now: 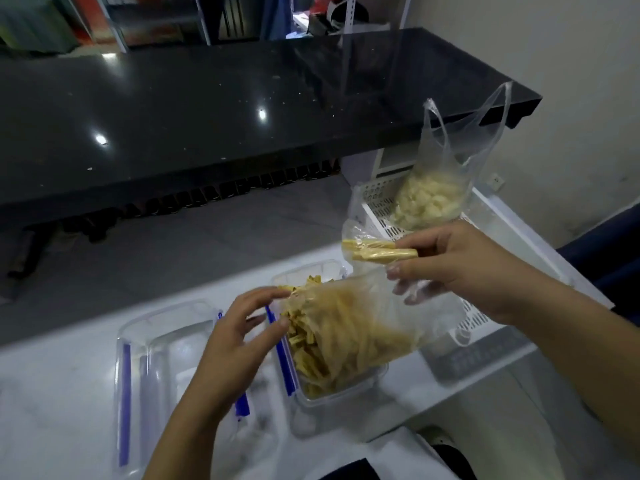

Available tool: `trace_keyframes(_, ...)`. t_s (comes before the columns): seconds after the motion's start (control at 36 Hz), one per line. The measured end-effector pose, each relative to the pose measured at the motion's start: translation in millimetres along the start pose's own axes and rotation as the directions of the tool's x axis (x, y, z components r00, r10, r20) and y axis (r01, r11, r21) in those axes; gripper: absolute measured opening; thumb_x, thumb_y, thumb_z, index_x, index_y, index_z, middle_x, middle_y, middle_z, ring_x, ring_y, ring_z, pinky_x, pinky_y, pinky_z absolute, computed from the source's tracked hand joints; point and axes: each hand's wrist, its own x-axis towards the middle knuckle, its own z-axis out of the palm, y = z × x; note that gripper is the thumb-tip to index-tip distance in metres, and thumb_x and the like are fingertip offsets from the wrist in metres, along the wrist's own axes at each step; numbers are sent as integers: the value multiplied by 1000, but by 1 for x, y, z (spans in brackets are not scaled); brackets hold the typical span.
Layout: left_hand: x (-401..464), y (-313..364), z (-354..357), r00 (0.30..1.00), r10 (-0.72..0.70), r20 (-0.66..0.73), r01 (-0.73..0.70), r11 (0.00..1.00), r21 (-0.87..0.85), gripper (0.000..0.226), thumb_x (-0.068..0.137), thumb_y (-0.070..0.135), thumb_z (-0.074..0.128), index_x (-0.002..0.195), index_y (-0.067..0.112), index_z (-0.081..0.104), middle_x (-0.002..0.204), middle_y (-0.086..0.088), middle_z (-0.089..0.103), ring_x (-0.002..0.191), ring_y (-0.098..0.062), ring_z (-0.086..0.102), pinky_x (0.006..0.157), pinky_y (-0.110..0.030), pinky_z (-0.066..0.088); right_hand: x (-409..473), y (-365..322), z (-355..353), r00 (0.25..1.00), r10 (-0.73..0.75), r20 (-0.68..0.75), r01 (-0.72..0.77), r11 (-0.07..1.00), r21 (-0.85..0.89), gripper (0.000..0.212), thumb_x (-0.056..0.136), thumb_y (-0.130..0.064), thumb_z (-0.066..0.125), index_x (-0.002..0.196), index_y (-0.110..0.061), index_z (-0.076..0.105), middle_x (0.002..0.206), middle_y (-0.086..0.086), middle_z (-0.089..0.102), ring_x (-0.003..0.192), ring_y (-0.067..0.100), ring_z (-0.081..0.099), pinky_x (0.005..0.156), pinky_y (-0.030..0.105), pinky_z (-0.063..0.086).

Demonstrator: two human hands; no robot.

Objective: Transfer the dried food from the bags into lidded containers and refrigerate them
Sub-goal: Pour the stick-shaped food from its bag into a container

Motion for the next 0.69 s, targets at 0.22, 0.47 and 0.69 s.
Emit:
trace_keyframes(0.22,44,77,22,986,23,167,6,986,-169,46,76,62,66,118,44,71,115,29,70,104,13,63,70,-5,51,-5,-1,10,999,-40,-13,40,999,-35,16,79,-3,78,94,-10,80,79,13,75,71,23,73,62,30,60)
trace_keyframes(0.47,69,93,26,978,189,86,-152,932,-330,10,82,17,71,87,11,78,112,6,77,108,-7,70,81,-10,51,-16,14,3,979,-111,-169,31,909,-415,46,70,-34,87,112,-39,71,98,-13,73,96,1,66,82,22,53)
trace_keyframes(0.69,69,88,7,959,276,64,-243,918,-312,12,83,24,71,88,21,81,112,0,76,111,-16,69,88,-21,53,-44,55,-2,931,-41,-362,-50,970,-238,19,78,-16,82,75,-35,80,80,-13,77,78,0,70,70,17,50)
